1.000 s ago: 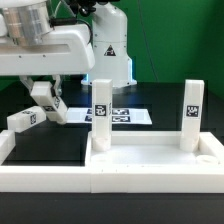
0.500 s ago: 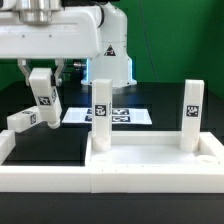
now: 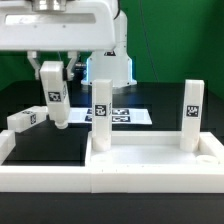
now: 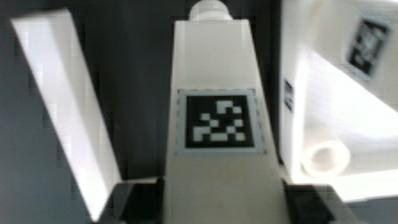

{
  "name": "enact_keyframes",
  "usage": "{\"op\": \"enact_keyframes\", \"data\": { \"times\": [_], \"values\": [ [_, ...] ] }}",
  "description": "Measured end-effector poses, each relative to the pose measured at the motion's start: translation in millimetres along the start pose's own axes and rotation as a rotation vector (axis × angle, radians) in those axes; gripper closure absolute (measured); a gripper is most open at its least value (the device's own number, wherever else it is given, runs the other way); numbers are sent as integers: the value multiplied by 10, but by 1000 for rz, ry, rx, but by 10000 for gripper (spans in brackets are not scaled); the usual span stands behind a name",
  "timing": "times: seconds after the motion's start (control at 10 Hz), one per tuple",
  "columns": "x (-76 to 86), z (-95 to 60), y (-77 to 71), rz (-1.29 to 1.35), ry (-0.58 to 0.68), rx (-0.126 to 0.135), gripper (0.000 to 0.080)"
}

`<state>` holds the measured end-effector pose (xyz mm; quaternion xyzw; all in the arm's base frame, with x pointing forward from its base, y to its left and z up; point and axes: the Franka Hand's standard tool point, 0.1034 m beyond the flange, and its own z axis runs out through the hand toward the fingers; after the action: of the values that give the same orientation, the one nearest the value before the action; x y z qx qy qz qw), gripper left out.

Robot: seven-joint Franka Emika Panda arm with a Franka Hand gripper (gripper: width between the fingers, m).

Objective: Assemble desk

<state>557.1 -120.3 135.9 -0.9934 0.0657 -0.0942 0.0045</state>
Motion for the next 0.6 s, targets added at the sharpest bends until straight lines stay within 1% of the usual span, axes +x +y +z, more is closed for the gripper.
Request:
{"op": "enact_keyframes", "data": {
  "times": [0.1, 0.2, 0.3, 0.4, 0.5, 0.6],
  "values": [
    [95, -27, -70, -43, 16, 3, 510],
    [89, -19, -65, -40, 17, 3, 510],
    [89, -13, -41, -37, 34, -6, 510],
    [87, -11, -43, -37, 33, -6, 510],
    [147, -35, -15, -40, 95, -30, 510],
    [200, -59, -108, -43, 157, -45, 510]
  ]
}}
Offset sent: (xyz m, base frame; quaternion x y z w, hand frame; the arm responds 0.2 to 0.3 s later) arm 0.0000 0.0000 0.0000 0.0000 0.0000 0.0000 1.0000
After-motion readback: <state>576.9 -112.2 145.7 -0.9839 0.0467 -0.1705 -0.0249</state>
